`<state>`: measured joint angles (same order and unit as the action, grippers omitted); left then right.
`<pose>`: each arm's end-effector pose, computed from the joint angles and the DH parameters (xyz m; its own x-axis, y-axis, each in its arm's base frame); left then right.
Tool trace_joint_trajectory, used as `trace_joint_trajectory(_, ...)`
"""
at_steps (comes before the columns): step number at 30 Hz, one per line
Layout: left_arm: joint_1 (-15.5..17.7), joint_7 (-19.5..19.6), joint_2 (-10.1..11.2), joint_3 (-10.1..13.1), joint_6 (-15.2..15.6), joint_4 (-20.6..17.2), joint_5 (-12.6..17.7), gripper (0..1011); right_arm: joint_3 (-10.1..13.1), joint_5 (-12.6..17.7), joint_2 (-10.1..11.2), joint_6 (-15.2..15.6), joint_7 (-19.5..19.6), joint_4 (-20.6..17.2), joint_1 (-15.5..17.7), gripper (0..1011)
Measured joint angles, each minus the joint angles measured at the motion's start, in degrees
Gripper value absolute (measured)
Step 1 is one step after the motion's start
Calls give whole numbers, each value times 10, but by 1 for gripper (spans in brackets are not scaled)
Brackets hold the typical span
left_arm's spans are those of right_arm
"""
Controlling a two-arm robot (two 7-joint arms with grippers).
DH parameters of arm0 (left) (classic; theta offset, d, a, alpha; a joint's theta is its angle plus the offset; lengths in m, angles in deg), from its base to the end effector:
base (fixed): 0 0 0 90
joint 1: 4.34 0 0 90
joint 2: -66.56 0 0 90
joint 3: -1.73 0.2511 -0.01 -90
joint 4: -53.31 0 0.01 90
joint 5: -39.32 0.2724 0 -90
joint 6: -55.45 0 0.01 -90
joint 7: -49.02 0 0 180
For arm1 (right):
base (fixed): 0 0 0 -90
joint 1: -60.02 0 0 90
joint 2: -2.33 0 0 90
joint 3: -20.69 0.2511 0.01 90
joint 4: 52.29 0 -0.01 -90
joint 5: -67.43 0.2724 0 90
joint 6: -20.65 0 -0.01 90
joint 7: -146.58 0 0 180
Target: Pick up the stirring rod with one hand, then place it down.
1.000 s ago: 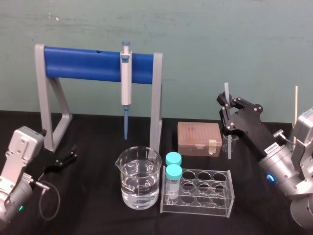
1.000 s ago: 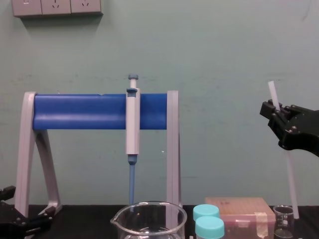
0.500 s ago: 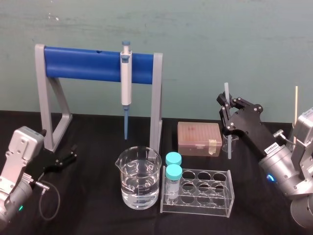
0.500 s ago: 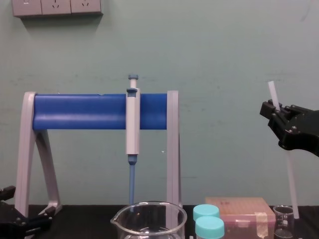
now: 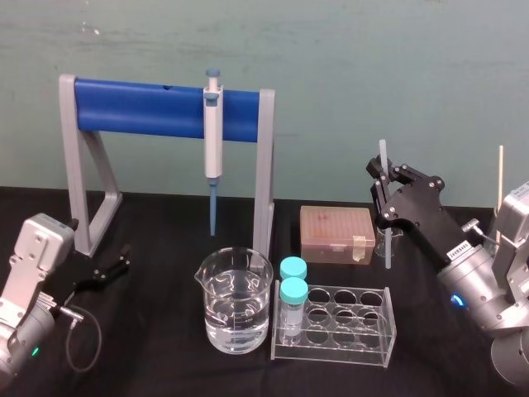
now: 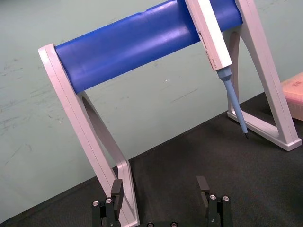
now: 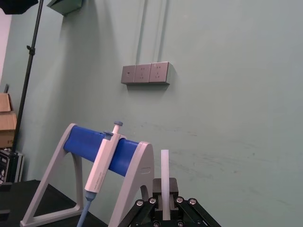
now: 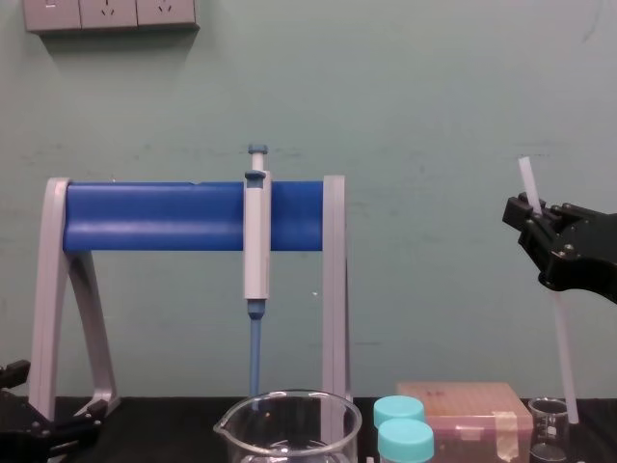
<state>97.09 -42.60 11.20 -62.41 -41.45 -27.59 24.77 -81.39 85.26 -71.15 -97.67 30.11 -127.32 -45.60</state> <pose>0.3173 0.0702 -0.2640 0.2923 0.8803 0.3736 -0.9553 0.2873 0.0703 0.3535 -0.0387 -0.2456 0.5055 -0.8361 0.2129 0.7433 0.5473 0.3846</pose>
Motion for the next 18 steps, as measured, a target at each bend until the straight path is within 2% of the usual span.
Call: trace_joint_trajectory(18, 0, 0, 0, 0, 0, 0, 0, 1000, 0, 0, 0, 0, 0, 0, 0, 72)
